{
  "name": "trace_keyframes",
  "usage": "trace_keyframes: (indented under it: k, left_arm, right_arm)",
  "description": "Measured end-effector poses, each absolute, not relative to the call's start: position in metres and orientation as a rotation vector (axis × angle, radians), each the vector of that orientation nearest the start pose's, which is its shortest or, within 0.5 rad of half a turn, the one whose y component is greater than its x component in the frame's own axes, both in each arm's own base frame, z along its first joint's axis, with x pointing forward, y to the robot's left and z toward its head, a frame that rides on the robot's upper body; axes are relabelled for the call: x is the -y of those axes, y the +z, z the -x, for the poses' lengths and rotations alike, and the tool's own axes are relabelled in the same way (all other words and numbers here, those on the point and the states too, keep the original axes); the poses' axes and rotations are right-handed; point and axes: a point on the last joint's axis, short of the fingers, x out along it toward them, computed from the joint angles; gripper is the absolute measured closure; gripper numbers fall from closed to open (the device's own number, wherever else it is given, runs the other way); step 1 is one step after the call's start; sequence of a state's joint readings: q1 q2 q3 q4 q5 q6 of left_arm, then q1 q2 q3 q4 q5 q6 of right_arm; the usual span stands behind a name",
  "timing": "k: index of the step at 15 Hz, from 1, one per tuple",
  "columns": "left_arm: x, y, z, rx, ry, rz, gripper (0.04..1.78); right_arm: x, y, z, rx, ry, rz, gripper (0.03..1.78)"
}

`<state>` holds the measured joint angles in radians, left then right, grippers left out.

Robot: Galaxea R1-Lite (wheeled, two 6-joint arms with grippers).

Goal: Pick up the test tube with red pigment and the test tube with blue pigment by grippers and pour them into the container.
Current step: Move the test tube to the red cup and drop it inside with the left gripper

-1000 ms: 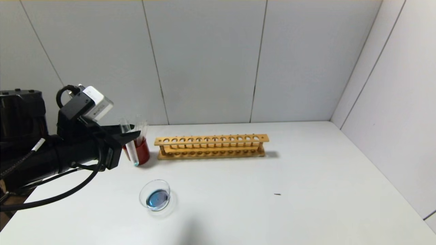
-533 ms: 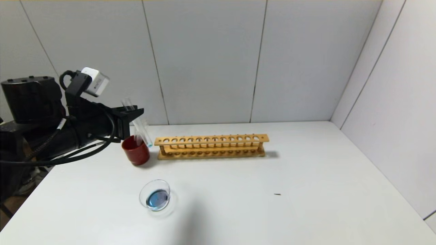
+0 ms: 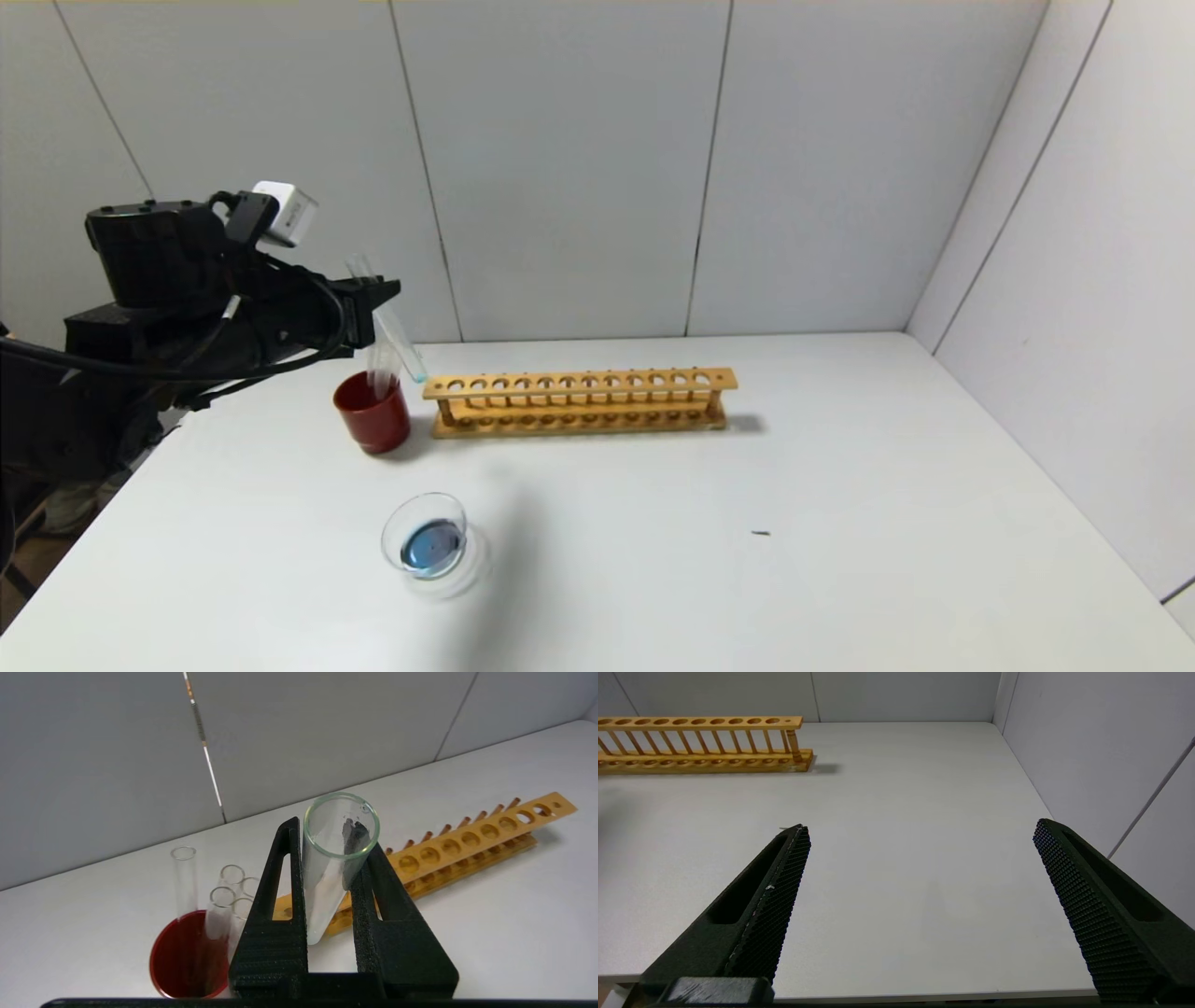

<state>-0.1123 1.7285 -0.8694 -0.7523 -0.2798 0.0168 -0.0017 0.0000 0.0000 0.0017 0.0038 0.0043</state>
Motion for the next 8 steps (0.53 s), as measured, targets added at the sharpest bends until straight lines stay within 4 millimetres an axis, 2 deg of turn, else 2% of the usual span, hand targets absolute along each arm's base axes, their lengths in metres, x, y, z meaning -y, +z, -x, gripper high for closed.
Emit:
trace_keyframes:
  k: [3, 8]
  left_arm:
    - [0.036, 0.201, -0.320, -0.109, -0.374, -0.007, 1.50]
    - [0.038, 0.214, -0.317, -0.075, -0.445, -0.008, 1.50]
  right_arm:
    - [0.000, 0.075, 0.023, -0.002, 0.002, -0.005, 0.06]
    - [0.000, 0.075, 0.023, -0.002, 0.003, -0.004, 0.06]
